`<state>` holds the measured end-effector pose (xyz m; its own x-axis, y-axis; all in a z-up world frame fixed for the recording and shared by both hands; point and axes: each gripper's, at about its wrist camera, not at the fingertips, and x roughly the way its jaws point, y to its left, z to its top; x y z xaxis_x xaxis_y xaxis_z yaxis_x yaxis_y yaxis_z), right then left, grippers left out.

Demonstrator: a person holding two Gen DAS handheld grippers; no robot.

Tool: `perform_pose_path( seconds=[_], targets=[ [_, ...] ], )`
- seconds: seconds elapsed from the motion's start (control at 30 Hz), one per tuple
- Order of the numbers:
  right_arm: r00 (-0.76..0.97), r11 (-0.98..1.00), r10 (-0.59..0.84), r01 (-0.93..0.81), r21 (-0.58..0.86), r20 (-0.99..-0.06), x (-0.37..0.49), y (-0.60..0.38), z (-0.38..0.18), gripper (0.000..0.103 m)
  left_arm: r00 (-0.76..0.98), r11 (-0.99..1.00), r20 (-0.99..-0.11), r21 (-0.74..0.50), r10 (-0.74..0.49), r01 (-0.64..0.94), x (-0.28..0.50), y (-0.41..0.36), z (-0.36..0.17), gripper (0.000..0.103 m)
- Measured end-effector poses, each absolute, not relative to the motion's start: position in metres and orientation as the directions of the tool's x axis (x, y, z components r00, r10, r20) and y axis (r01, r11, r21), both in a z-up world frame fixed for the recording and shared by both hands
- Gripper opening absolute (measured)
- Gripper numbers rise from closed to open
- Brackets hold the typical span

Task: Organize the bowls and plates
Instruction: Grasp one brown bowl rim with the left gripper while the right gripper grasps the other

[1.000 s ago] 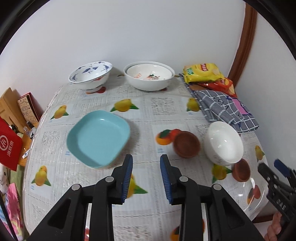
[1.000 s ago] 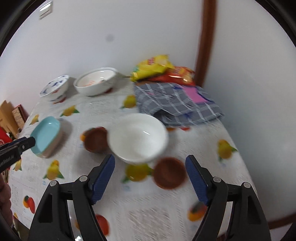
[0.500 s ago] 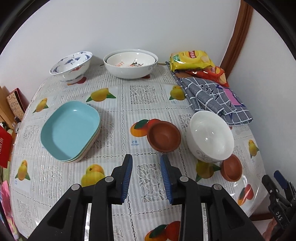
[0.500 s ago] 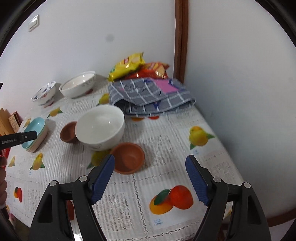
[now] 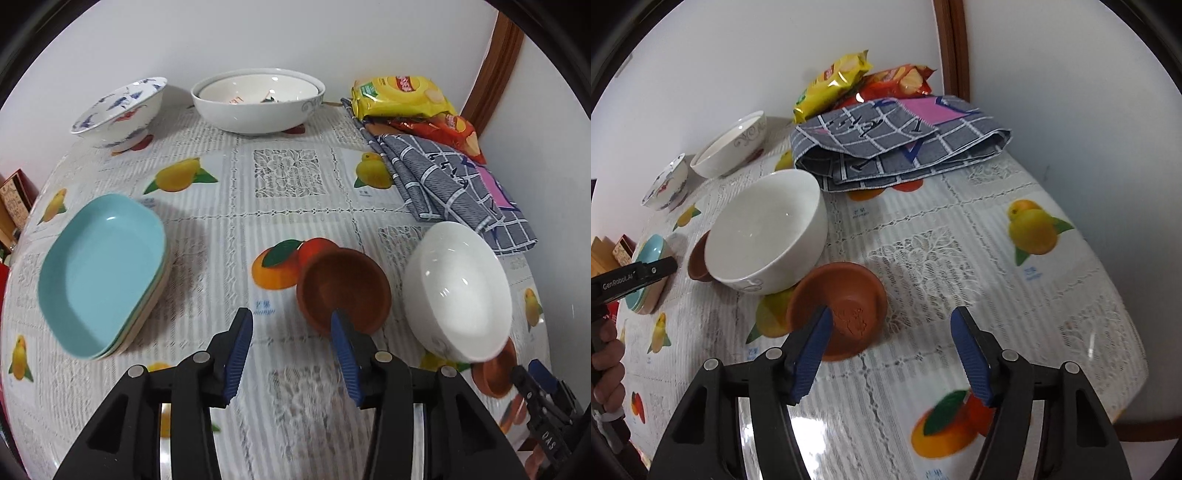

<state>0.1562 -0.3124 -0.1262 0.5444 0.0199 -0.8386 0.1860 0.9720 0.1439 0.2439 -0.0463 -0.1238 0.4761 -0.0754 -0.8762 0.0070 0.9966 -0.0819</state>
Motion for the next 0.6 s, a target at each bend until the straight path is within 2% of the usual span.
perform_pose_path(
  seconds=[0.1,0.27,0.37,0.53,0.6],
  targets=[
    [0.528,0.971,0.036,0.181,0.154,-0.849,0.167,-0.309,-0.137,0.065,0.458,0.997,-0.886,-0.081,-0.071,-0.003,0.257,-0.048,-0.135,0.042],
    [0.493,0.966,0.060,0.190,0.174,-0.868,0.178,-0.313,-0.152,0.047,0.445,0.995,-0.891,-0.102,-0.088,-0.008,0.269,-0.050,-0.149,0.042],
    [0.512,0.966,0.056,0.188,0.175,-0.857,0.179,-0.314,-0.154,0.043,0.440,0.994,-0.893,-0.111,-0.095,-0.010,0.274,-0.051,-0.155,0.033],
    [0.536,0.968,0.052,0.181,0.174,-0.843,0.182,-0.313,-0.155,0.039,0.437,0.994,-0.894,-0.105,-0.093,-0.003,0.279,-0.054,-0.162,0.024],
    [0.547,0.970,0.045,0.176,0.167,-0.836,0.183,-0.313,-0.156,0.037,0.441,0.994,-0.892,-0.109,-0.103,0.010,0.279,-0.056,-0.162,0.016]
  ],
)
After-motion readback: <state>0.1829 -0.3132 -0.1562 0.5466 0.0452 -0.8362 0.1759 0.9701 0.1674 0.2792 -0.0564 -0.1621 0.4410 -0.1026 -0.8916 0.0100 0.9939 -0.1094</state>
